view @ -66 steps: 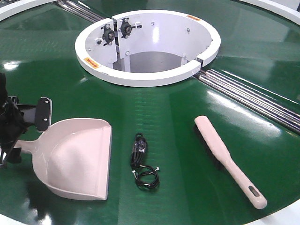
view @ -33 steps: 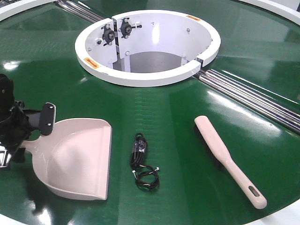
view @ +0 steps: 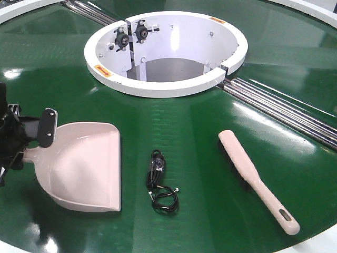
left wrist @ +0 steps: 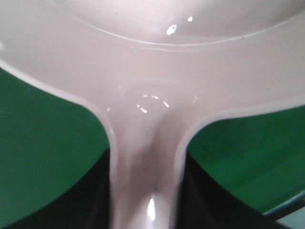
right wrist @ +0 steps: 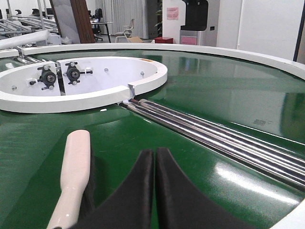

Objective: Clean and inspect green conveyor with broom and dustpan

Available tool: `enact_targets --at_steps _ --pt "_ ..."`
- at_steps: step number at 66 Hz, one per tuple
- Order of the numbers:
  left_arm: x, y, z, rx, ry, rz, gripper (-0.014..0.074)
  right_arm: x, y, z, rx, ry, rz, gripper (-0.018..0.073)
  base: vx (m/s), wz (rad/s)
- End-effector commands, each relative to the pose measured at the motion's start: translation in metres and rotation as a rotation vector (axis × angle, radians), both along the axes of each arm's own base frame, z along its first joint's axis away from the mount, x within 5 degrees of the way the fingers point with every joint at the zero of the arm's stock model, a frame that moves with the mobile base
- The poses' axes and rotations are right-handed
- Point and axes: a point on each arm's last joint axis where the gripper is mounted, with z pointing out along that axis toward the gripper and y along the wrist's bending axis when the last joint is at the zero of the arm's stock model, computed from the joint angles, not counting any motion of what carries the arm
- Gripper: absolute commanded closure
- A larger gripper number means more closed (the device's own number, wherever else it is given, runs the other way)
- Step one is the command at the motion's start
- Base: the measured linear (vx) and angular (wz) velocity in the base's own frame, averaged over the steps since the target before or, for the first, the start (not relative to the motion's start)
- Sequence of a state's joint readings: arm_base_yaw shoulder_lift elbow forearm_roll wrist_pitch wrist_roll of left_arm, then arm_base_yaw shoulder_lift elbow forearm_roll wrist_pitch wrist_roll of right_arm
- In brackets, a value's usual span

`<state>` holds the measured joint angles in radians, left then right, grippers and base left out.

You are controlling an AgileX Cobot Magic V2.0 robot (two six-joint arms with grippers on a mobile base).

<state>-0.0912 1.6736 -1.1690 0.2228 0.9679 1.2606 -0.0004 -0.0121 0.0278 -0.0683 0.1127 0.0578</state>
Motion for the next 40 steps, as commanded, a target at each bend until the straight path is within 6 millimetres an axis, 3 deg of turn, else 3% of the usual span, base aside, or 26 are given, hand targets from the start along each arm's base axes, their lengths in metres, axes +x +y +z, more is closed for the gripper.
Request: enact_targets --at_steps 1,25,40 --pt "-0.004 -0.003 0.027 -0.034 -0.088 0.009 0.0604 -0.001 0.0 0.006 -0.005 -0.074 -0.002 0.0568 0.0 0.0" --pt "-0.009 -0.026 0.031 -0.018 -0.079 -0.139 0.0604 -0.001 0.0 0.006 -0.005 -0.074 -0.002 0.0568 0.0 0.0" --pt "-0.009 -0.03 0.021 -0.021 -0.017 -0.14 0.0604 -0.001 0.0 0.006 -0.005 -0.074 -0.002 0.0568 0.0 0.0"
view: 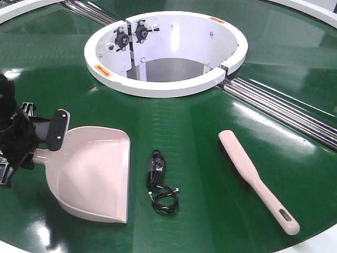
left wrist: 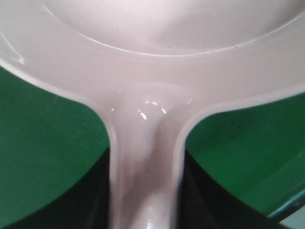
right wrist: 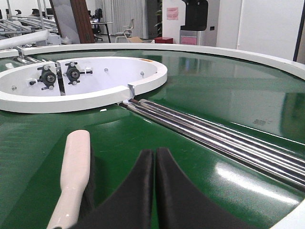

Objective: Clean and inspect green conveyor with broom and dustpan

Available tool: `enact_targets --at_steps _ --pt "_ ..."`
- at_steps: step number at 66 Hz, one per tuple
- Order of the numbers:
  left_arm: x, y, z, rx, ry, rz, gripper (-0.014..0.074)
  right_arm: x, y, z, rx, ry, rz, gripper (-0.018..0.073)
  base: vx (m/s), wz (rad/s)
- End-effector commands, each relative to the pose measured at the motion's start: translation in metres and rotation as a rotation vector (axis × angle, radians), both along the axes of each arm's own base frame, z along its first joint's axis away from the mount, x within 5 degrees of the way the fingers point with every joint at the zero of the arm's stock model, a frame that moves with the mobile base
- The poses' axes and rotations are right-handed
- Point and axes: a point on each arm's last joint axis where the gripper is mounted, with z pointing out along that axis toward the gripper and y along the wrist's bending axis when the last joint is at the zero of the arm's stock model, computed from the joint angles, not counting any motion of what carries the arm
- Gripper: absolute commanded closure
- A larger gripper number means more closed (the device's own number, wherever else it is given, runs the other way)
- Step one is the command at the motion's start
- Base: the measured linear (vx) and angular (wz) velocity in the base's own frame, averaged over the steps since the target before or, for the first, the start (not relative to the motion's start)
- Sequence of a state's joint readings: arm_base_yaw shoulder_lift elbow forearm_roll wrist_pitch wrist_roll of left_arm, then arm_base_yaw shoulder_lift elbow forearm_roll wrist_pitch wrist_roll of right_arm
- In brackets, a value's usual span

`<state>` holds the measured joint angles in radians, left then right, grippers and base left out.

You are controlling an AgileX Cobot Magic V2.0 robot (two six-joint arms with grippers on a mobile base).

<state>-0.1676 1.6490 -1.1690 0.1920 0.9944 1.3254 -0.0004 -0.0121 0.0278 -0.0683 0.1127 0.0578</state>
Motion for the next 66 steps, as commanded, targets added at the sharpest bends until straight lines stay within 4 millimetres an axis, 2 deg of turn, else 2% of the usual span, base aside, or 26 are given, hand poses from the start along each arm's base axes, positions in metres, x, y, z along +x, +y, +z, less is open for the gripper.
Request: enact_targets --at_steps 1,22,66 --pt "-0.001 -0.005 0.014 -0.008 -0.026 -0.02 0.0604 -0.001 0.0 0.006 -0.005 -0.074 -0.002 0.0568 0.0 0.0" --pt "0.004 -0.013 0.001 0.007 0.004 -0.048 0.0604 -0.001 0.0 0.006 -0.005 -0.074 -0.002 0.0568 0.0 0.0" --pt "0.008 -0.021 0.001 -0.016 -0.044 -0.07 0.0603 -0.001 0.0 0.006 -0.005 -0.074 -0.002 0.0568 0.0 0.0"
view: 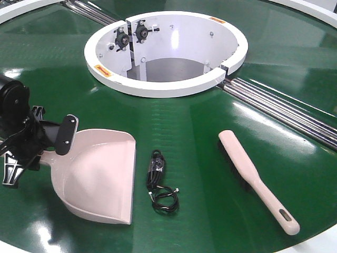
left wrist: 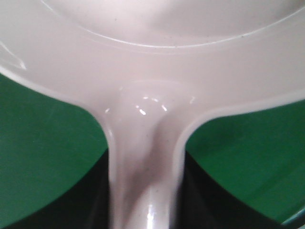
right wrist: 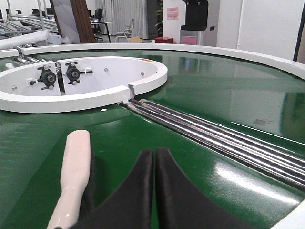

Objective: Clean and inspect green conveyor with broom and dustpan

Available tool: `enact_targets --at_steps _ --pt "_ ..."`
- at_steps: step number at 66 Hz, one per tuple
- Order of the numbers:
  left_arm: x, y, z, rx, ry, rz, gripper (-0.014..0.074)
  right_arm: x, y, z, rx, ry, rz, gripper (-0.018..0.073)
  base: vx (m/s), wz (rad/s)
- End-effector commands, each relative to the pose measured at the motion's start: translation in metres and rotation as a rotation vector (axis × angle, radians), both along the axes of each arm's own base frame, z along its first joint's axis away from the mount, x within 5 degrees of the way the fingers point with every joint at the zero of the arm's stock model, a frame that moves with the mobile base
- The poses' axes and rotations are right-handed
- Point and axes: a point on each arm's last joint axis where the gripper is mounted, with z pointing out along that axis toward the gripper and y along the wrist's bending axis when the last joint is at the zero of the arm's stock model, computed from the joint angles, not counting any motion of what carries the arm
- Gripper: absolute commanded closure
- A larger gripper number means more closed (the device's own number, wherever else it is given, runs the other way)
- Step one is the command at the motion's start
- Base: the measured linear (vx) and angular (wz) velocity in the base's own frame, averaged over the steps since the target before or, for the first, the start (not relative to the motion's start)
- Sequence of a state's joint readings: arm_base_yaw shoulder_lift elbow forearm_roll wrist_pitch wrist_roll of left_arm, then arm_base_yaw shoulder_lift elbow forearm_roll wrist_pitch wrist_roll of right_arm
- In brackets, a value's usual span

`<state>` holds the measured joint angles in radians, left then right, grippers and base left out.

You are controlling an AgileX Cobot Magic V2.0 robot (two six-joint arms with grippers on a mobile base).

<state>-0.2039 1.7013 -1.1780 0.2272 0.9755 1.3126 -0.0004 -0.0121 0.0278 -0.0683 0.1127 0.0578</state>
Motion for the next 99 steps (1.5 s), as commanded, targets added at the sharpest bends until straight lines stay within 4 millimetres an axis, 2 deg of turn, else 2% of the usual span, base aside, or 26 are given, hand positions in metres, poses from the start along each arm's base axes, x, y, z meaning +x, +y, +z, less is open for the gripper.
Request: enact_targets --at_steps 1,99 --pt "-0.0003 -0.0101 0.0152 -0.051 -0.06 -0.028 0.0603 -0.0006 0.0 0.0056 -0.005 -0.074 -0.002 0.0568 0.0 0.0" --pt "-0.0025 -0.0089 0.0147 -0.043 -0.035 -0.017 0.0603 -0.0006 0.0 0.0056 -0.005 -0.074 -0.002 0.0568 0.0 0.0"
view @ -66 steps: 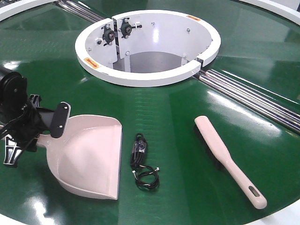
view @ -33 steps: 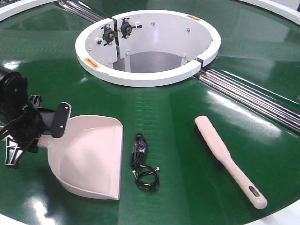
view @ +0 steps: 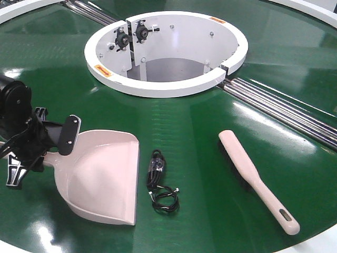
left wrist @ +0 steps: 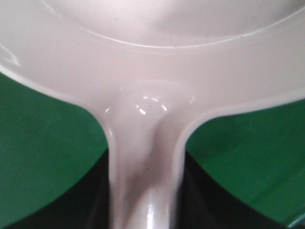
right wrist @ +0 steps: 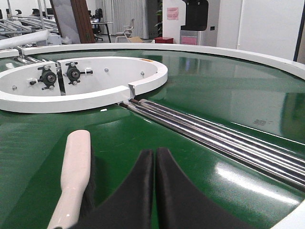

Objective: Clean and inspect green conveyor with broom and dustpan

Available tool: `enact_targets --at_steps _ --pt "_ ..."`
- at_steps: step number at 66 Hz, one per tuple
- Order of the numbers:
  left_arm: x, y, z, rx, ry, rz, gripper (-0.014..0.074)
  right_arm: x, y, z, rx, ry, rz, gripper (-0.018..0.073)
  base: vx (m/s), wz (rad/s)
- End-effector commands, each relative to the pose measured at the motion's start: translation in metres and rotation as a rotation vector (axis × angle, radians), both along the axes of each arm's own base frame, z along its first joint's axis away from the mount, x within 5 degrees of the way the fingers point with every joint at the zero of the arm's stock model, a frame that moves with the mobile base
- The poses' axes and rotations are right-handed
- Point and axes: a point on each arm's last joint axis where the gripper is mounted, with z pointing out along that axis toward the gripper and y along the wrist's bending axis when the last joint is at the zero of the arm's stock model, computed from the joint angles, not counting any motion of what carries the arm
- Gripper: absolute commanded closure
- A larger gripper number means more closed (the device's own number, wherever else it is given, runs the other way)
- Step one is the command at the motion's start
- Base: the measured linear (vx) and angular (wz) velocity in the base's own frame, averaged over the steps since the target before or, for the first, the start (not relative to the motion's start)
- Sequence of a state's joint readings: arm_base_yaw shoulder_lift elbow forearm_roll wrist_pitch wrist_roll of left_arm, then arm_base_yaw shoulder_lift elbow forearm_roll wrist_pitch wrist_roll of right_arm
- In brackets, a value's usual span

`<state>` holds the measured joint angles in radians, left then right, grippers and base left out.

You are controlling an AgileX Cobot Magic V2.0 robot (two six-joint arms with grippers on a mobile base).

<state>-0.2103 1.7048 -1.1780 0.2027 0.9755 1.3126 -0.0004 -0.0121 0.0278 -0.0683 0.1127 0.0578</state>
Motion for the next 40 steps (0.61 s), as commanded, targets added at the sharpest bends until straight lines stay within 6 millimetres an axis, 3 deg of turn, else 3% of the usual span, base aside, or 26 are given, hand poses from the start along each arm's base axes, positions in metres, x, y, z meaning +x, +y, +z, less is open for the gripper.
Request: enact_targets --at_steps 1,12,20,30,40 --pt "-0.002 -0.005 0.016 -0.022 -0.043 -0.021 0.0603 -0.001 0.0 0.006 -0.005 -0.074 -0.002 0.0568 0.0 0.0" --pt "-0.002 -0.005 0.016 -0.021 -0.044 -0.021 0.0603 -0.001 0.0 0.007 -0.043 -0.085 -0.002 0.0568 0.0 0.0" --pt "-0.002 -0.005 0.016 -0.023 -0.043 -0.02 0.0603 -0.002 0.001 0.02 -0.071 -0.192 0.003 0.0568 0.0 0.0" --pt "-0.002 -0.005 0.016 -0.021 -0.044 -0.021 0.0603 -0.006 0.0 0.062 0.03 -0.23 0.003 0.0568 0.0 0.0" --pt "-0.002 -0.005 0.016 -0.022 -0.043 -0.021 0.0603 0.013 0.0 0.103 0.042 -0.101 -0.002 0.0568 0.0 0.0"
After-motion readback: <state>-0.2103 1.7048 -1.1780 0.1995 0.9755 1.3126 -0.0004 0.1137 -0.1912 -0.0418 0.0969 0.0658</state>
